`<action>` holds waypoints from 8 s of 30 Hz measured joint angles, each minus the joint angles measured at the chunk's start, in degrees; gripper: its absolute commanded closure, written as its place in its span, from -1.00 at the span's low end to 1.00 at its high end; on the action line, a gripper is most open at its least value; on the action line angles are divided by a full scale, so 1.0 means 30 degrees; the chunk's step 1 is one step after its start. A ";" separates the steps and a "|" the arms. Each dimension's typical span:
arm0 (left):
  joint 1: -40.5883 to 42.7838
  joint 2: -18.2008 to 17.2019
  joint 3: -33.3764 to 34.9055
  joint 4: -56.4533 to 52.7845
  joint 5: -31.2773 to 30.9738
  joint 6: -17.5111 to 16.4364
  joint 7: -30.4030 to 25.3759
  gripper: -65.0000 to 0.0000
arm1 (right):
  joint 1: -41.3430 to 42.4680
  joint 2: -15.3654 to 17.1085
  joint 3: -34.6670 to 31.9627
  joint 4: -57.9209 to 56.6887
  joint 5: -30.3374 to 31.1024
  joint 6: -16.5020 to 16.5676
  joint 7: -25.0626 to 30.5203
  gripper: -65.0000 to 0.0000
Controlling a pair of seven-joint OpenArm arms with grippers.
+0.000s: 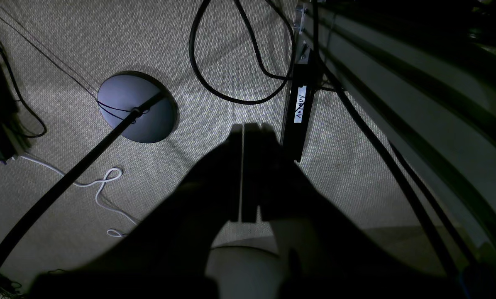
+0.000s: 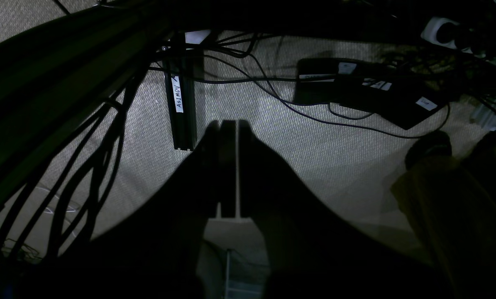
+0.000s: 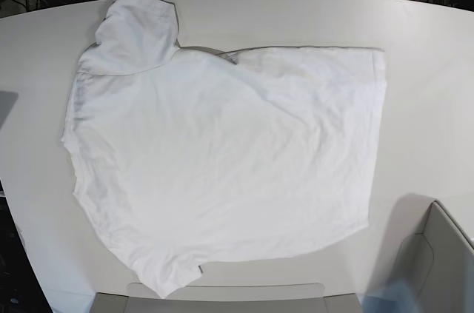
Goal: Fold the T-shirt properly
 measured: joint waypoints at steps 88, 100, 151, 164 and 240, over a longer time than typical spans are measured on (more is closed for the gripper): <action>1.7886 -0.1435 -0.0015 2.3088 -0.0007 0.0066 -2.3095 0.87 | -2.3452 1.2109 0.0015 3.1933 1.6619 0.0007 1.4710 0.21; 1.7828 -0.1494 -0.0015 2.4567 0.0000 0.0073 -2.0917 0.87 | -1.8659 1.2138 0.0073 3.1999 1.9139 -0.0007 0.9260 0.22; 1.2043 -0.7898 -0.1151 2.9893 -1.8841 0.0117 -0.0197 0.58 | -1.4615 1.1045 -0.4517 2.8771 1.9373 0.0590 0.9551 0.22; 1.0593 -0.7832 -0.1122 2.7933 -2.0640 -0.4466 0.2069 0.58 | -1.4608 1.1475 -0.4590 2.8771 1.9365 0.0678 0.9384 0.22; 0.6411 -0.7096 -0.3439 2.8057 -1.8134 -0.6819 1.3996 1.00 | -1.4418 1.1482 -0.4605 2.8756 1.9445 0.0364 0.8881 1.00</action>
